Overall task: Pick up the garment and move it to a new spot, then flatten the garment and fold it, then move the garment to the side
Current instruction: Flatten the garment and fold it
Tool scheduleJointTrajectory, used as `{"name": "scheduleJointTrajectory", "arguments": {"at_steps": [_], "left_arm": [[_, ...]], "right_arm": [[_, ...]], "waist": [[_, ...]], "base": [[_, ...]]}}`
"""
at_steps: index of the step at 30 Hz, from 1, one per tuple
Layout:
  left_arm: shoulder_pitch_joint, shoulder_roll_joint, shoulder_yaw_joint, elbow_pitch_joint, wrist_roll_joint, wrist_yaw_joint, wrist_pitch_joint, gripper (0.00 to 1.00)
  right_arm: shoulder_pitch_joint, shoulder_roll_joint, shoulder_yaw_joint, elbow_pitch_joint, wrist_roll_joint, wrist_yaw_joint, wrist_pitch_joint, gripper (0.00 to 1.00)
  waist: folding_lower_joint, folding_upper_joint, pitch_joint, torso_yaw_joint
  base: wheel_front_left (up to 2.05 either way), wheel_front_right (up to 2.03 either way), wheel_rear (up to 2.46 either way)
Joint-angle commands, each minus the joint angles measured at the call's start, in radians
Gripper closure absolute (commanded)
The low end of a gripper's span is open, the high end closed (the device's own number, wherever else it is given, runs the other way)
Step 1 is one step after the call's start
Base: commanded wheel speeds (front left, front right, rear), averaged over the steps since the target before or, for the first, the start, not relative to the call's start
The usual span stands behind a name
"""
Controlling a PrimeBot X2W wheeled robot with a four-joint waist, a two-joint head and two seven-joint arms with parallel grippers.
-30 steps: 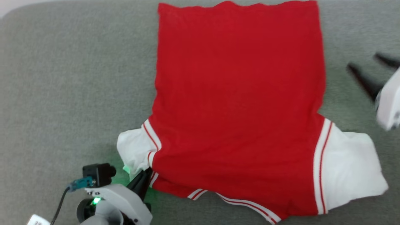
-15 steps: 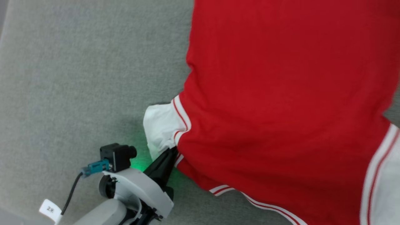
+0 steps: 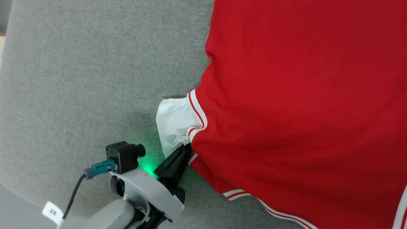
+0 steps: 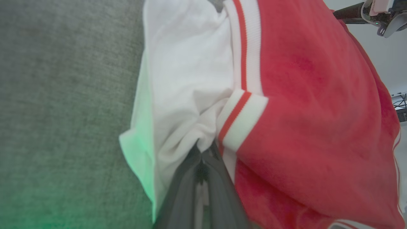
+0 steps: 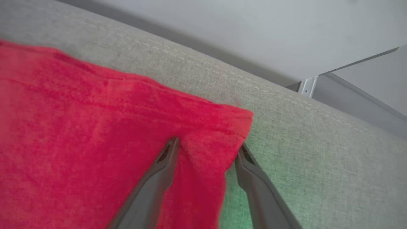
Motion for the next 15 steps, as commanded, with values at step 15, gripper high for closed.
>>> {"name": "scheduleJointTrajectory", "arguments": {"at_steps": [15], "left_arm": [[-0.045, -0.034, 0.028, 0.139, -0.013, 0.034, 0.004, 1.0]], "right_arm": [[0.059, 0.033, 0.065, 0.124, 0.058, 0.001, -0.153, 1.0]], "waist": [[0.0, 0.0, -0.045, -0.038]], "base": [[0.0, 0.0, 0.0]]}}
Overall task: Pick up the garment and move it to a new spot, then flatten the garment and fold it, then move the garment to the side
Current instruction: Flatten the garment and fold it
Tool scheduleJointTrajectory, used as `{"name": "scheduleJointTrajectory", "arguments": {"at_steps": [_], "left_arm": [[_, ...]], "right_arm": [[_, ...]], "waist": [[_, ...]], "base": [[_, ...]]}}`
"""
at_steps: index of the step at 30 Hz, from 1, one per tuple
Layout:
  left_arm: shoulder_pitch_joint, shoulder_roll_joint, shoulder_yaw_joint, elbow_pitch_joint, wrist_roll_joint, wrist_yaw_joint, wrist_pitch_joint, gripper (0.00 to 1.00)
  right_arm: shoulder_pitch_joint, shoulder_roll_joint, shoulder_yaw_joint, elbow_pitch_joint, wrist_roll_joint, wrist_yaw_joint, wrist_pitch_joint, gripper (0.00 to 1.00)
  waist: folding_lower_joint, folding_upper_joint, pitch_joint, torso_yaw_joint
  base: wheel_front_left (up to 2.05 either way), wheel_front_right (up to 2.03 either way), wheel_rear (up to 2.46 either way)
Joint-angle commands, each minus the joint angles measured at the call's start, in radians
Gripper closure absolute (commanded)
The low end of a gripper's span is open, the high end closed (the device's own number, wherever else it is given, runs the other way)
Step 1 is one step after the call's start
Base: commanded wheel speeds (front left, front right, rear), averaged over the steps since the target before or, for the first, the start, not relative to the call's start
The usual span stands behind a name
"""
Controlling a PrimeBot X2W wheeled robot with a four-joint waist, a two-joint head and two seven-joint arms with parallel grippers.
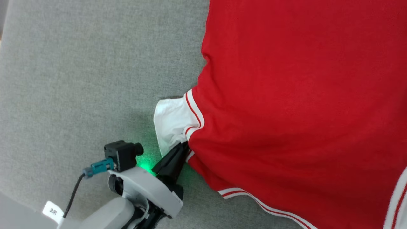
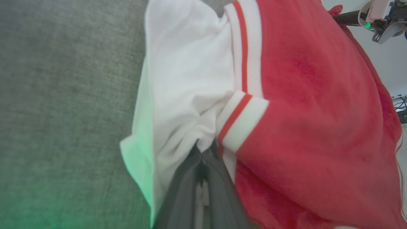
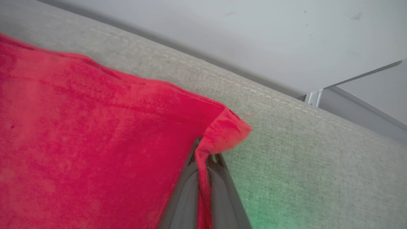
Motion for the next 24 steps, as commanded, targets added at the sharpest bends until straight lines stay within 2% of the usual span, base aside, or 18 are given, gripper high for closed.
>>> {"name": "scheduleJointTrajectory", "arguments": {"at_steps": [1, 5, 13, 18, 19, 24], "left_arm": [[-0.043, -0.025, 0.029, 0.124, -0.018, 0.037, 0.016, 1.0], [-0.052, -0.02, 0.056, 0.137, -0.027, 0.032, 0.001, 1.0], [0.011, 0.018, 0.071, 0.123, -0.035, 0.047, -0.013, 1.0], [0.047, 0.041, 0.075, 0.104, -0.047, 0.062, -0.011, 1.0], [0.047, 0.041, 0.075, 0.104, -0.047, 0.062, -0.011, 1.0], [0.069, 0.068, 0.075, 0.097, -0.048, 0.073, -0.001, 1.0]], "right_arm": [[0.092, 0.002, 0.034, 0.023, 0.036, 0.001, -0.005, 1.0], [0.167, -0.035, 0.109, -0.025, 0.144, 0.001, -0.021, 1.0], [0.381, -0.19, 0.245, -0.264, 0.38, 0.0, -0.005, 1.0], [0.576, -0.306, 0.278, -0.474, 0.503, 0.0, 0.037, 1.0], [0.576, -0.306, 0.278, -0.474, 0.503, 0.0, 0.037, 1.0], [0.825, -0.398, 0.251, -0.694, 0.571, 0.0, 0.09, 1.0]], "waist": [[0.0, 0.0, -0.048, -0.021], [0.0, 0.0, -0.114, -0.059], [0.0, 0.0, -0.243, -0.139], [0.0, 0.0, -0.304, -0.178], [0.0, 0.0, -0.304, -0.178], [0.0, 0.0, -0.35, -0.211]], "base": [[0.0, 0.0, 0.0], [0.0, 0.0, 0.0], [0.0, 0.0, 0.0], [0.0, 0.0, 0.0], [0.0, 0.0, 0.0], [0.0, 0.0, 0.0]]}}
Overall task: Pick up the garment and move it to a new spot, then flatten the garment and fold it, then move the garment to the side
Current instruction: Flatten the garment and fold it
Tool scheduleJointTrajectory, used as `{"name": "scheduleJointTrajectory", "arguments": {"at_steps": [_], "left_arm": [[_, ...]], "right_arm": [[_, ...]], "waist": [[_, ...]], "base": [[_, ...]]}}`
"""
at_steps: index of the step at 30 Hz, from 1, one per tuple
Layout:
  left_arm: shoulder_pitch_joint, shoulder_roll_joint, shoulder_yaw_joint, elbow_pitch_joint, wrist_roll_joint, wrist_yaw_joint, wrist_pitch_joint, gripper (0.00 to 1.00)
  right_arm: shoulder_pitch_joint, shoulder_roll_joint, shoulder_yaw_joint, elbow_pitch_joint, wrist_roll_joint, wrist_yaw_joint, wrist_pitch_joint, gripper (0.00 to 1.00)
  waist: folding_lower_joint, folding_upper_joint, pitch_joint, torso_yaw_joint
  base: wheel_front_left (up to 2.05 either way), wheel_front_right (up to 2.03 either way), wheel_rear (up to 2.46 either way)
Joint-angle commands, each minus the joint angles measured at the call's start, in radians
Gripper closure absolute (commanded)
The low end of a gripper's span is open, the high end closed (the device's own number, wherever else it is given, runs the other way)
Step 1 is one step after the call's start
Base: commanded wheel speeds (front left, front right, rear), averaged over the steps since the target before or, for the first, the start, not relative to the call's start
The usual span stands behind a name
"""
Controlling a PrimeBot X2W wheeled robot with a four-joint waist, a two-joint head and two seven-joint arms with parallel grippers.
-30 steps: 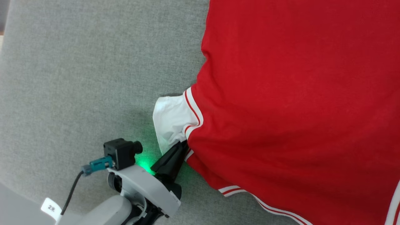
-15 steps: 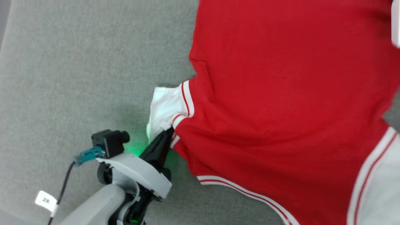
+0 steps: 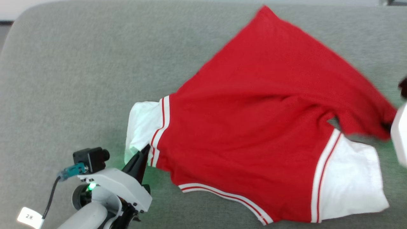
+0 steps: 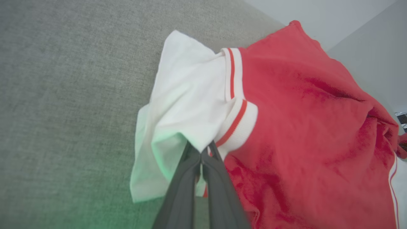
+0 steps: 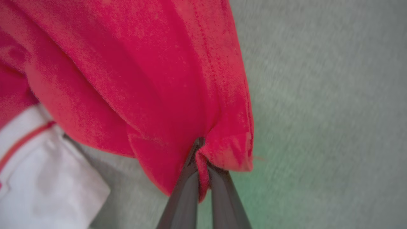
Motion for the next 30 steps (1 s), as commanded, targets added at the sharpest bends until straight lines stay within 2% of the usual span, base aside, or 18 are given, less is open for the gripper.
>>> {"name": "scheduleJointTrajectory", "arguments": {"at_steps": [1, 6, 11, 14, 19, 20, 21, 22, 23, 30], "left_arm": [[0.014, 0.007, 0.002, 0.0, -0.005, 0.004, 0.002, 1.0], [0.031, 0.026, 0.0, -0.01, -0.009, 0.019, 0.014, 1.0], [0.039, 0.039, 0.003, -0.021, -0.011, 0.029, 0.019, 1.0], [0.04, 0.042, 0.002, -0.027, -0.011, 0.034, 0.023, 1.0], [0.034, 0.044, -0.005, -0.032, -0.005, 0.035, 0.032, 1.0], [0.033, 0.045, -0.006, -0.032, -0.004, 0.035, 0.033, 1.0], [0.032, 0.045, -0.006, -0.033, -0.004, 0.036, 0.034, 1.0], [0.031, 0.044, -0.006, -0.034, -0.004, 0.037, 0.034, 1.0], [0.031, 0.043, -0.006, -0.035, -0.004, 0.038, 0.034, 1.0], [0.017, 0.031, -0.01, -0.046, 0.004, 0.033, 0.03, 1.0]], "right_arm": [[0.081, -0.007, 0.0, -0.021, 0.001, -0.001, 0.019, 1.0], [0.332, -0.024, -0.061, -0.209, 0.002, -0.001, 0.082, 1.0], [0.532, 0.025, -0.112, -0.357, -0.039, 0.0, 0.154, 1.0], [0.611, 0.074, -0.124, -0.414, -0.061, 0.0, 0.183, 1.0], [0.647, 0.119, -0.147, -0.46, -0.124, 0.0, 0.195, 1.0], [0.64, 0.126, -0.164, -0.47, -0.138, 0.0, 0.183, 0.82], [0.632, 0.133, -0.188, -0.478, -0.149, -0.001, 0.174, 0.52], [0.62, 0.13, -0.204, -0.491, -0.158, -0.001, 0.173, 0.11], [0.606, 0.129, -0.224, -0.505, -0.16, -0.001, 0.17, 0.0], [0.464, 0.117, -0.376, -0.605, -0.167, -0.001, 0.196, 0.0]], "waist": [[0.0, 0.0, -0.058, -0.058], [0.0, 0.0, -0.077, -0.085], [0.0, 0.0, -0.083, -0.099], [0.0, 0.0, -0.083, -0.103], [0.0, 0.0, -0.086, -0.106], [0.0, 0.0, -0.087, -0.107], [0.0, 0.0, -0.088, -0.107], [0.0, 0.0, -0.088, -0.108], [0.0, 0.0, -0.088, -0.108], [0.0, 0.0, -0.06, -0.094]], "base": [[0.0, 0.0, 0.0], [0.0, 0.0, 0.0], [0.0, 0.0, 0.0], [0.0, 0.0, 0.0], [0.0, 0.0, 0.0], [0.0, 0.0, 0.0], [0.0, 0.0, 0.0], [0.0, 0.0, 0.0], [0.0, 0.0, 0.0], [0.0, 0.0, 0.0]]}}
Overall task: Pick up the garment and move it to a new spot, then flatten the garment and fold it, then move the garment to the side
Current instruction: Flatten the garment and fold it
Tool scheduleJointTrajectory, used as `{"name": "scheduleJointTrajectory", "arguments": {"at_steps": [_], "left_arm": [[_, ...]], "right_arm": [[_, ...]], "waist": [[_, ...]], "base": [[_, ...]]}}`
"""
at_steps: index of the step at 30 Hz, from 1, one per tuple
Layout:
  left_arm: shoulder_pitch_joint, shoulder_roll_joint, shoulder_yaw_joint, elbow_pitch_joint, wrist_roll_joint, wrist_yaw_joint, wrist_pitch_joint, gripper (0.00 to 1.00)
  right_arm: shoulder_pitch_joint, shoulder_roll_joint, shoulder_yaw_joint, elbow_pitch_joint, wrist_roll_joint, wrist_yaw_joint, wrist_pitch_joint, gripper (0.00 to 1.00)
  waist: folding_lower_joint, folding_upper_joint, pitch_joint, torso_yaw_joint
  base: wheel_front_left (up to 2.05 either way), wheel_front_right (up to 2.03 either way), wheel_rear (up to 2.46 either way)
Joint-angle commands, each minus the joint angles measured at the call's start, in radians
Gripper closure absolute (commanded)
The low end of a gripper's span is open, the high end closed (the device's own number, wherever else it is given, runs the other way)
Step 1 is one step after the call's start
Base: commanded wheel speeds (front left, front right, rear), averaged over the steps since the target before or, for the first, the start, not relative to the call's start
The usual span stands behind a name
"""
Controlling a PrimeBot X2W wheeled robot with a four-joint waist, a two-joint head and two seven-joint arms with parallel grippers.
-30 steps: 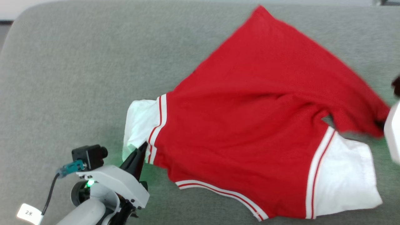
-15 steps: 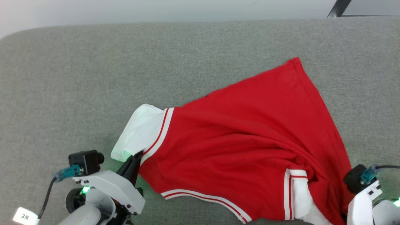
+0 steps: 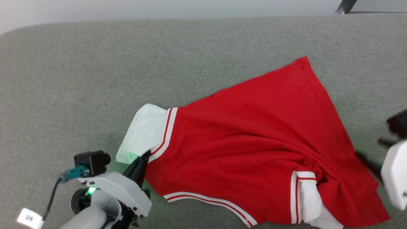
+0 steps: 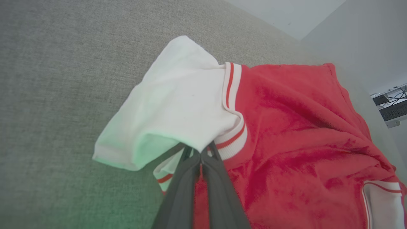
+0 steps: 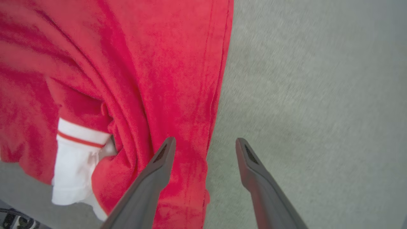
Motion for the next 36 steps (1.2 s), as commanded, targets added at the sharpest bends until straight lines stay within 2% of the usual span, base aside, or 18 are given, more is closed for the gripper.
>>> {"name": "scheduleJointTrajectory", "arguments": {"at_steps": [1, 6, 14, 19, 25, 26, 27, 28, 32, 36], "left_arm": [[-0.014, -0.005, 0.001, -0.002, 0.008, -0.005, -0.005, 1.0], [-0.038, -0.02, 0.0, 0.005, 0.015, -0.018, -0.007, 1.0], [-0.088, -0.054, -0.004, 0.038, 0.025, -0.054, -0.013, 1.0], [-0.115, -0.08, -0.012, 0.065, 0.03, -0.069, -0.015, 1.0], [-0.121, -0.099, -0.016, 0.093, 0.032, -0.078, -0.02, 1.0], [-0.12, -0.101, -0.015, 0.096, 0.032, -0.08, -0.022, 1.0], [-0.119, -0.102, -0.015, 0.099, 0.031, -0.081, -0.024, 1.0], [-0.117, -0.104, -0.015, 0.101, 0.03, -0.082, -0.025, 1.0], [-0.114, -0.11, -0.013, 0.107, 0.024, -0.089, -0.029, 1.0], [-0.133, -0.11, -0.007, 0.119, 0.024, -0.107, -0.031, 1.0]], "right_arm": [[-0.047, -0.006, -0.011, -0.008, -0.005, -0.001, 0.006, 0.0], [-0.264, 0.014, 0.009, 0.067, -0.059, -0.001, -0.039, 0.0], [-0.598, 0.064, 0.175, 0.444, -0.139, -0.001, -0.162, 0.0], [-0.713, 0.088, 0.289, 0.63, -0.134, -0.001, -0.189, 0.0], [-0.745, 0.093, 0.441, 0.757, -0.076, 0.0, -0.163, 0.0], [-0.747, 0.09, 0.46, 0.769, -0.064, 0.0, -0.158, 0.1], [-0.748, 0.084, 0.483, 0.78, -0.051, 0.0, -0.147, 0.7], [-0.749, 0.078, 0.498, 0.788, -0.037, 0.0, -0.146, 1.0], [-0.776, 0.055, 0.508, 0.818, -0.019, -0.002, -0.199, 1.0], [-0.805, 0.076, 0.478, 0.86, -0.012, -0.002, -0.291, 1.0]], "waist": [[0.0, 0.0, 0.019, 0.013], [0.0, 0.0, 0.068, 0.043], [0.0, 0.0, 0.157, 0.103], [0.0, 0.0, 0.19, 0.135], [0.0, 0.0, 0.196, 0.148], [0.0, 0.0, 0.195, 0.149], [0.0, 0.0, 0.193, 0.149], [0.0, 0.0, 0.191, 0.148], [0.0, 0.0, 0.184, 0.144], [0.0, 0.0, 0.168, 0.139]], "base": [[0.0, 0.0, 0.0], [0.0, 0.0, 0.0], [0.0, 0.0, 0.0], [0.0, 0.0, 0.0], [0.0, 0.0, 0.0], [0.0, 0.0, 0.0], [0.0, 0.0, 0.0], [0.0, 0.0, 0.0], [0.0, 0.0, 0.0], [0.0, 0.0, 0.0]]}}
